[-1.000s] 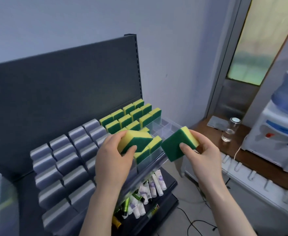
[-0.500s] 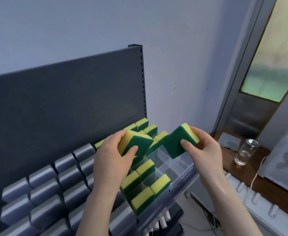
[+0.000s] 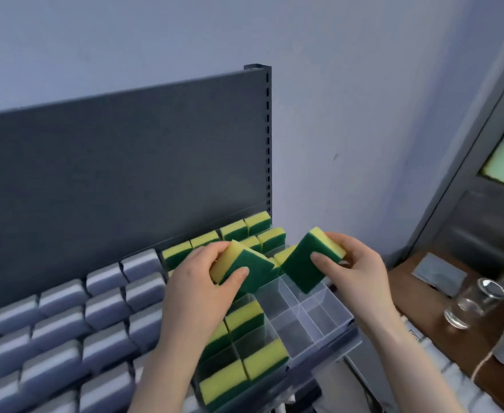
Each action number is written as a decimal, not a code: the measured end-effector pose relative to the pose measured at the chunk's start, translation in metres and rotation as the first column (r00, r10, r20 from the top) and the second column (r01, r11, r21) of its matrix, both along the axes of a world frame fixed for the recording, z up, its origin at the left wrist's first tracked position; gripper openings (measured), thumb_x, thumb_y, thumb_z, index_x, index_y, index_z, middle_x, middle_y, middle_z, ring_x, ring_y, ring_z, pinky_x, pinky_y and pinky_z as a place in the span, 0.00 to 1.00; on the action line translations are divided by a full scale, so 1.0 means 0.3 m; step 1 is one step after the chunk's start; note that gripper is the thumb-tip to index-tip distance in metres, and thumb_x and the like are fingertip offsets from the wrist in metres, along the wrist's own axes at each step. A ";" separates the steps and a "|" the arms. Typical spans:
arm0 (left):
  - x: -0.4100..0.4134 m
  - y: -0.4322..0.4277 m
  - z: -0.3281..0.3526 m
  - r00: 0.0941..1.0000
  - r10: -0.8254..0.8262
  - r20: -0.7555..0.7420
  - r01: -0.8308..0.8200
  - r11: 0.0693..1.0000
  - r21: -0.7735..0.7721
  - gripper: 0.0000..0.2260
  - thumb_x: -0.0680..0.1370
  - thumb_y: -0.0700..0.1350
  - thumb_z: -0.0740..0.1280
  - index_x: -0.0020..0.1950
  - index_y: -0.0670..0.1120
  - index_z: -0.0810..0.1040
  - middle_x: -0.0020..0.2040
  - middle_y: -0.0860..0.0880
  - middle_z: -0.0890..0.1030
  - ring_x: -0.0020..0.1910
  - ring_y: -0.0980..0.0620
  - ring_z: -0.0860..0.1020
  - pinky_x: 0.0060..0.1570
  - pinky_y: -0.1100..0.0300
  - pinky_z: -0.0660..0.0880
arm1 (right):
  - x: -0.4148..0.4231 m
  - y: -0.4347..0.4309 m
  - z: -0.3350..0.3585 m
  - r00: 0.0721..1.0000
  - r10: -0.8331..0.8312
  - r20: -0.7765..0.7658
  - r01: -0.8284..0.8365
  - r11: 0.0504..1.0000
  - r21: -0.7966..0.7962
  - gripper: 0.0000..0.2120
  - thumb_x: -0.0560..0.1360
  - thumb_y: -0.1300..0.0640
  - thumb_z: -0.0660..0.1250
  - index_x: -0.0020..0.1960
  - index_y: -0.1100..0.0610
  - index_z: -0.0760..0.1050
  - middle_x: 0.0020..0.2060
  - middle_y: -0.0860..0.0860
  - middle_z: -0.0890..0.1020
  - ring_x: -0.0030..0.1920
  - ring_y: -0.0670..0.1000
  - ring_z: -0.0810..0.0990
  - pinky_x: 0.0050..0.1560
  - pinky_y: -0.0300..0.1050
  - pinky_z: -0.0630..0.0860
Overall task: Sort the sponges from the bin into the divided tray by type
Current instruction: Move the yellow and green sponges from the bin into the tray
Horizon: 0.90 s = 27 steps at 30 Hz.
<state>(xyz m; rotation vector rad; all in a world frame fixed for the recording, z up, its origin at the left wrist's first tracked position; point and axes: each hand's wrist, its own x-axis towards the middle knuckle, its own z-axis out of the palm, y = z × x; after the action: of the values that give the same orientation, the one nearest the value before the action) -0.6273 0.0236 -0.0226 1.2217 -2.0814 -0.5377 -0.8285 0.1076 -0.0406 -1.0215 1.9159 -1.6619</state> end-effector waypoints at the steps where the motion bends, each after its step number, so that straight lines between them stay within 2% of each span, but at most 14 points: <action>1: -0.016 0.006 0.000 1.000 0.015 0.018 -0.015 1.000 0.005 0.18 0.72 0.52 0.73 0.61 0.54 0.77 0.50 0.63 0.75 0.48 0.62 0.74 0.44 0.71 0.68 | -0.024 -0.009 0.001 0.999 0.041 0.006 -0.041 0.999 0.017 0.15 0.70 0.61 0.72 0.53 0.46 0.79 0.43 0.44 0.84 0.43 0.45 0.81 0.44 0.41 0.77; 6: -0.091 0.036 0.005 0.993 0.069 0.094 -0.074 0.996 0.050 0.13 0.70 0.53 0.73 0.53 0.57 0.76 0.46 0.64 0.77 0.46 0.65 0.74 0.44 0.66 0.74 | -0.144 -0.040 -0.002 0.971 0.238 -0.001 -0.237 0.968 0.088 0.16 0.69 0.63 0.73 0.48 0.44 0.79 0.40 0.43 0.84 0.42 0.44 0.81 0.39 0.33 0.76; 10: -0.145 0.070 0.002 0.977 0.148 0.150 -0.163 0.982 0.093 0.11 0.69 0.54 0.73 0.47 0.61 0.74 0.44 0.64 0.76 0.45 0.65 0.75 0.45 0.63 0.76 | -0.229 -0.058 -0.027 0.934 0.356 -0.031 -0.347 0.925 0.154 0.17 0.68 0.64 0.73 0.48 0.44 0.76 0.43 0.43 0.82 0.45 0.42 0.80 0.39 0.30 0.74; 15: -0.189 0.129 -0.022 0.963 0.190 0.193 -0.210 0.974 0.088 0.11 0.69 0.51 0.75 0.42 0.59 0.73 0.41 0.63 0.77 0.42 0.65 0.75 0.41 0.67 0.73 | -0.297 -0.075 -0.087 0.883 0.469 -0.018 -0.458 0.869 0.189 0.20 0.68 0.67 0.73 0.46 0.43 0.76 0.43 0.45 0.83 0.46 0.43 0.81 0.44 0.36 0.77; 20: -0.232 0.149 -0.040 0.948 0.186 0.259 -0.223 0.967 0.121 0.11 0.69 0.51 0.75 0.43 0.58 0.74 0.43 0.62 0.76 0.43 0.64 0.74 0.44 0.65 0.74 | -0.329 -0.088 -0.123 0.842 0.540 0.000 -0.529 0.825 0.197 0.18 0.68 0.68 0.72 0.48 0.46 0.77 0.43 0.45 0.83 0.45 0.45 0.81 0.43 0.40 0.78; 23: -0.248 0.142 -0.040 0.930 0.163 0.329 -0.209 0.971 0.111 0.11 0.70 0.51 0.74 0.47 0.59 0.73 0.45 0.63 0.74 0.45 0.65 0.73 0.45 0.69 0.71 | -0.340 -0.104 -0.129 0.825 0.563 -0.050 -0.540 0.812 0.223 0.18 0.68 0.67 0.73 0.51 0.48 0.78 0.43 0.45 0.83 0.46 0.44 0.80 0.45 0.39 0.78; 27: -0.251 0.133 -0.041 0.897 0.120 0.425 -0.178 0.979 0.099 0.12 0.71 0.53 0.72 0.50 0.59 0.73 0.46 0.64 0.72 0.47 0.62 0.72 0.48 0.67 0.71 | -0.342 -0.124 -0.121 0.769 0.614 -0.179 -0.551 0.778 0.302 0.17 0.69 0.64 0.73 0.52 0.47 0.76 0.45 0.42 0.81 0.47 0.43 0.79 0.44 0.35 0.75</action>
<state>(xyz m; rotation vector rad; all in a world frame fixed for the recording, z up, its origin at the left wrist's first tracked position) -0.7026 0.0635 -0.0347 1.6837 -2.2986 -0.3740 -0.9312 0.0703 -0.0769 -1.6054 1.6340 -0.9519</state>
